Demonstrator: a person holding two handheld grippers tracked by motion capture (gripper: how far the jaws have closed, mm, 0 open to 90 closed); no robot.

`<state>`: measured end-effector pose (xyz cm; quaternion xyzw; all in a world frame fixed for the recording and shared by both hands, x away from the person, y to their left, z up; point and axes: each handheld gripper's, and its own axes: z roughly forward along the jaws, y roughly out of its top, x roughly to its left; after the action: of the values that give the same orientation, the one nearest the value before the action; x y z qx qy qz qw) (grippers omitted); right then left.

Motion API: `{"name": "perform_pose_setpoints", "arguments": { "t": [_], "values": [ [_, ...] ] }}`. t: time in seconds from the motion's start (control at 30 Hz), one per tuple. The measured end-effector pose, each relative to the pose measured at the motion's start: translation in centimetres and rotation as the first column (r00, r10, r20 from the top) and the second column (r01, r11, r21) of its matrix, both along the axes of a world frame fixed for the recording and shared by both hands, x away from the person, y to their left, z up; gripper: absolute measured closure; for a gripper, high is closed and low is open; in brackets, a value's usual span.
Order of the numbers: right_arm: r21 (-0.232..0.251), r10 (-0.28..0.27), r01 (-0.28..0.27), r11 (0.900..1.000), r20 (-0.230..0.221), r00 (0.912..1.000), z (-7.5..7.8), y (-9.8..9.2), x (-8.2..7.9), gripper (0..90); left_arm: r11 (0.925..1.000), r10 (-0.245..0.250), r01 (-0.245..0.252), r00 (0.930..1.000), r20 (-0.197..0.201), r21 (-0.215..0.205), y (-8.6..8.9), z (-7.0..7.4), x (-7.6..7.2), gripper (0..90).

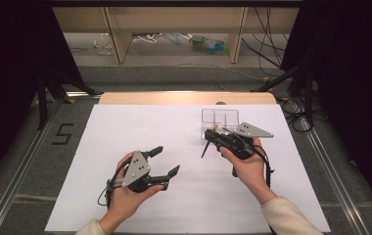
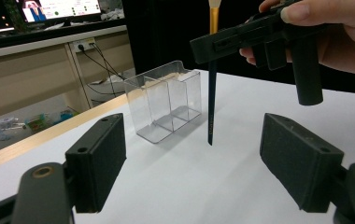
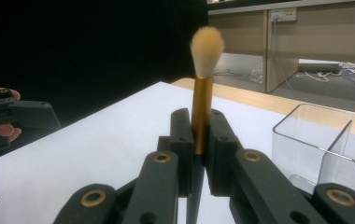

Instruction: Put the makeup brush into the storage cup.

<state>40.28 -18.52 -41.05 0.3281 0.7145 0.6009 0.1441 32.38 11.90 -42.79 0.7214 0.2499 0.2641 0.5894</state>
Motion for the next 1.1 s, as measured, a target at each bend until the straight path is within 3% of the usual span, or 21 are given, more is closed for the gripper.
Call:
{"name": "perform_pose_setpoints", "arguments": {
  "t": [0.13,0.4,0.53,0.73,1.1],
  "values": [
    [-0.003,-0.009,0.009,1.0,0.012,0.9999,0.0,-0.1,0.1,83.8,0.9999,0.005,-0.005,0.9999,0.009,-0.013,0.5,0.2,-0.1,22.8],
    [0.0,-0.011,0.011,1.0,-0.005,0.9999,0.2,-0.4,0.2,83.8,0.9993,0.021,-0.021,0.9997,0.015,-0.03,1.9,0.2,-0.3,22.5],
    [0.011,-0.016,0.016,1.0,0.014,0.9998,0.2,-0.4,0.3,83.8,0.9986,0.034,-0.033,0.9992,0.02,-0.041,2.7,0.3,-0.4,22.5],
    [0.004,-0.016,0.016,1.0,-0.011,0.9998,0.3,-0.5,0.3,83.8,0.9979,0.038,-0.036,0.999,0.025,-0.054,4.0,0.2,-0.8,22.4],
    [0.028,-0.029,0.029,0.999,0.012,0.9995,0.6,-0.9,0.5,83.8,0.9975,0.032,-0.03,0.999,0.032,-0.064,5.2,0.0,-1.4,23.4]
  ]
}}
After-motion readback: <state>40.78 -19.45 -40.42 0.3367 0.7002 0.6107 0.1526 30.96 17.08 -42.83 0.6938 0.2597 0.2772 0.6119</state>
